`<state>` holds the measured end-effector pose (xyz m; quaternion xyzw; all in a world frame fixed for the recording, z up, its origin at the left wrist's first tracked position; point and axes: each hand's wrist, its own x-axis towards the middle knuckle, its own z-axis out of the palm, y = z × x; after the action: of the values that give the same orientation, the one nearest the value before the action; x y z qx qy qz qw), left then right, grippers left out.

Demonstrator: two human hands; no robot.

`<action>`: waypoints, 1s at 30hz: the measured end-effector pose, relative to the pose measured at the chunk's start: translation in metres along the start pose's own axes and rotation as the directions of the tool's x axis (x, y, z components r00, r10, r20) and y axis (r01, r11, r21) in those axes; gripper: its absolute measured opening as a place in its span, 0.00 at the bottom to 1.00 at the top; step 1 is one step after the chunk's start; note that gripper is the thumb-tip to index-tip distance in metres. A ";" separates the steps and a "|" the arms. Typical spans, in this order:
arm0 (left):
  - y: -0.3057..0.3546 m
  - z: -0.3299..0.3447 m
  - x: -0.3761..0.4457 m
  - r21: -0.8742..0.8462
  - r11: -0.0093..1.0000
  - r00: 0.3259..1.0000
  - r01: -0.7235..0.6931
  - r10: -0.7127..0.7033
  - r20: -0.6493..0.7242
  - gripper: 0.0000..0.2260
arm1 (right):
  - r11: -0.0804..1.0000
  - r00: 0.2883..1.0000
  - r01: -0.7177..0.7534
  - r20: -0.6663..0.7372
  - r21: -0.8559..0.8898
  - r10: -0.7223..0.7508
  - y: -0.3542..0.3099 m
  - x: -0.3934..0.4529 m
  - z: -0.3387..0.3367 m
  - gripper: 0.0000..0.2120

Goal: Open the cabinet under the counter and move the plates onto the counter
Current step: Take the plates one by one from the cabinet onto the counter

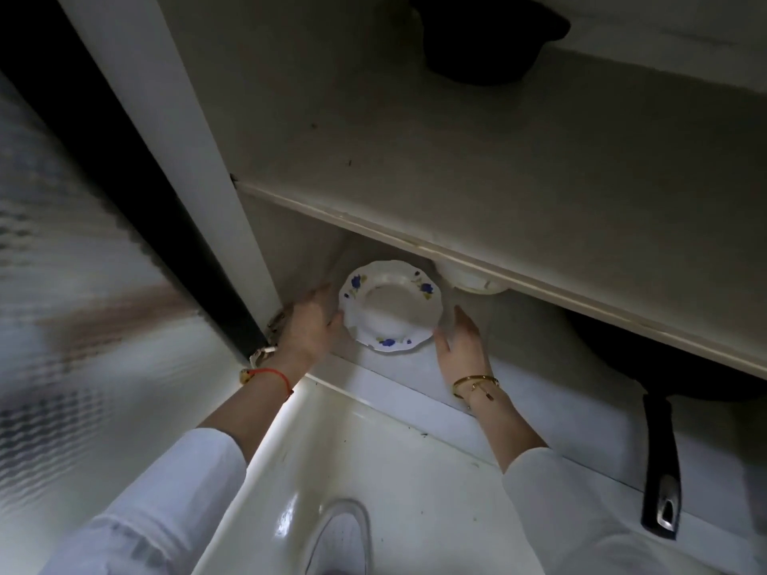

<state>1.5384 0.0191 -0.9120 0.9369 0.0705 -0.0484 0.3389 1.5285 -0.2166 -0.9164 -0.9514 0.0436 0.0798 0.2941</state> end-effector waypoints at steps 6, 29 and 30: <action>-0.020 0.020 0.027 -0.039 0.995 0.994 0.092 -0.090 0.060 0.27 | 0.995 0.991 -0.076 0.104 -0.064 0.082 0.005 0.026 0.016 0.28; -0.049 0.060 0.047 -0.383 0.896 0.967 0.225 -0.158 0.199 0.18 | 0.969 0.992 -0.124 0.002 0.214 0.126 0.012 0.030 0.045 0.18; -0.043 0.057 0.039 -0.424 0.876 0.967 0.232 -0.160 0.200 0.17 | 0.963 0.991 -0.128 -0.009 0.237 0.134 0.014 0.027 0.046 0.18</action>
<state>1.5674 0.0192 -0.9877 0.8160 0.1472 -0.1397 0.5412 1.5471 -0.2027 -0.9663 -0.9057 0.1190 0.0814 0.3986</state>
